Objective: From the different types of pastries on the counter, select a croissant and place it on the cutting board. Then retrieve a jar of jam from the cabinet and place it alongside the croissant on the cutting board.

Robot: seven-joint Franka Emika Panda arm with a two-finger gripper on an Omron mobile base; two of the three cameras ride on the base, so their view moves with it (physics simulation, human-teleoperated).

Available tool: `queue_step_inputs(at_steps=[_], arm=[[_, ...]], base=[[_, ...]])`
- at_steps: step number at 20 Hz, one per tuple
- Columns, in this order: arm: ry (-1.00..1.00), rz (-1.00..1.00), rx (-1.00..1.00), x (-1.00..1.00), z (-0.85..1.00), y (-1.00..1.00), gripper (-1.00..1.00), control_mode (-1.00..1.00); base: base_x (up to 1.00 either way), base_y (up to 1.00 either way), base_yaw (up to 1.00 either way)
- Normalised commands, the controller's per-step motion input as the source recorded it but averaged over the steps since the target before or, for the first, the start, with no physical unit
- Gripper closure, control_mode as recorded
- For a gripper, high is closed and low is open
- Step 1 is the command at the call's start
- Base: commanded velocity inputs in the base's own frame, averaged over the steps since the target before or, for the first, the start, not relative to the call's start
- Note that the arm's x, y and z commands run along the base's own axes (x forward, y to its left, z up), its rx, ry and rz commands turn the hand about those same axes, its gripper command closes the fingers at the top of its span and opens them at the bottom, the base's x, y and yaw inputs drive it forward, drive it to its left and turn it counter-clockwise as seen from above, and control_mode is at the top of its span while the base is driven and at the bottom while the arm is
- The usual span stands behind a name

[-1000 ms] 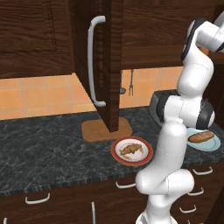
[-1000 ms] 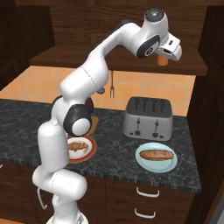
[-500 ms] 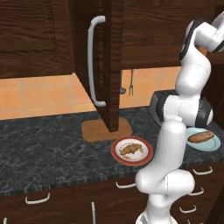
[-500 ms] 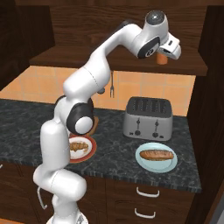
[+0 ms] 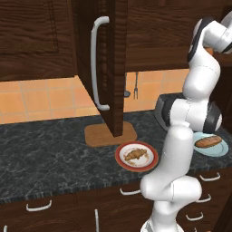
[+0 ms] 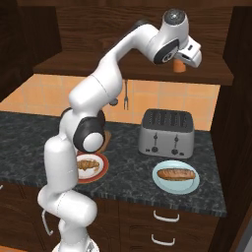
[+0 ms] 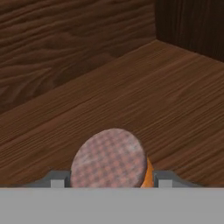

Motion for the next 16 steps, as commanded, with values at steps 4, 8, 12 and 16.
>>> queue_step_inputs(at_steps=[4,8,12,16], arm=[[0.00,0.00,0.05,0.00,0.30,-0.05,1.00,-1.00],[0.10,0.00,0.09,-0.14,0.97,0.00,1.00,-1.00],[0.01,-0.02,0.00,-0.80,0.01,0.05,1.00,-1.00],[-0.01,-0.10,0.03,-1.00,-0.75,0.30,1.00,-1.00]], base=[[0.00,0.00,0.00],[0.00,0.00,0.00],[0.00,0.00,0.00],[0.00,0.00,0.00]])
